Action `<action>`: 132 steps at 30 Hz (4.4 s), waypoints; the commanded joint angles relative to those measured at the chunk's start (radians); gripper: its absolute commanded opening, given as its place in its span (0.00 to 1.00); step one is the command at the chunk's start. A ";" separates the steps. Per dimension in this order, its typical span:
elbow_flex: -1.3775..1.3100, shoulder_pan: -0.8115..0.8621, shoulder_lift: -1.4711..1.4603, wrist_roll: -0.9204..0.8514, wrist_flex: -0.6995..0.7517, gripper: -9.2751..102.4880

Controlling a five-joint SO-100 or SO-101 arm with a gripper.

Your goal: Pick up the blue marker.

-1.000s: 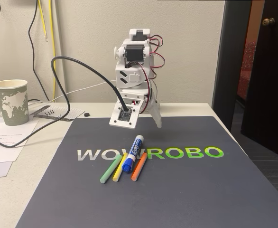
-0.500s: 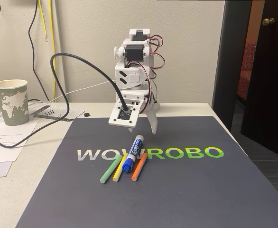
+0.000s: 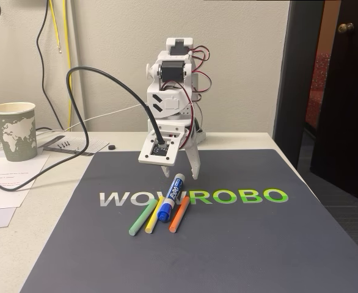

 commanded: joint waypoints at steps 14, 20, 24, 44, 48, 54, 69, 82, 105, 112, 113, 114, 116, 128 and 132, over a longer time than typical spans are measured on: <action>-0.850 0.011 -0.413 0.006 0.532 0.31; -0.862 0.002 -0.416 0.011 0.531 0.31; -0.862 0.009 -0.420 0.006 0.531 0.31; -0.788 -0.021 -0.419 0.028 0.532 0.26; -0.784 -0.026 -0.423 0.031 0.532 0.26; -0.795 -0.026 -0.430 0.021 0.518 0.25; -0.830 -0.015 -0.440 0.009 0.531 0.24; -0.833 -0.015 -0.454 0.011 0.531 0.24; -0.250 -0.012 -0.225 0.006 0.169 0.24; -0.247 -0.017 -0.230 -0.035 0.204 0.24; -0.247 -0.018 -0.230 -0.035 0.210 0.24; -0.247 -0.020 -0.230 -0.035 0.216 0.24; -0.252 -0.021 -0.230 -0.037 0.235 0.24; -0.278 -0.023 -0.227 -0.041 0.298 0.24; -0.350 -0.021 -0.264 -0.041 0.344 0.24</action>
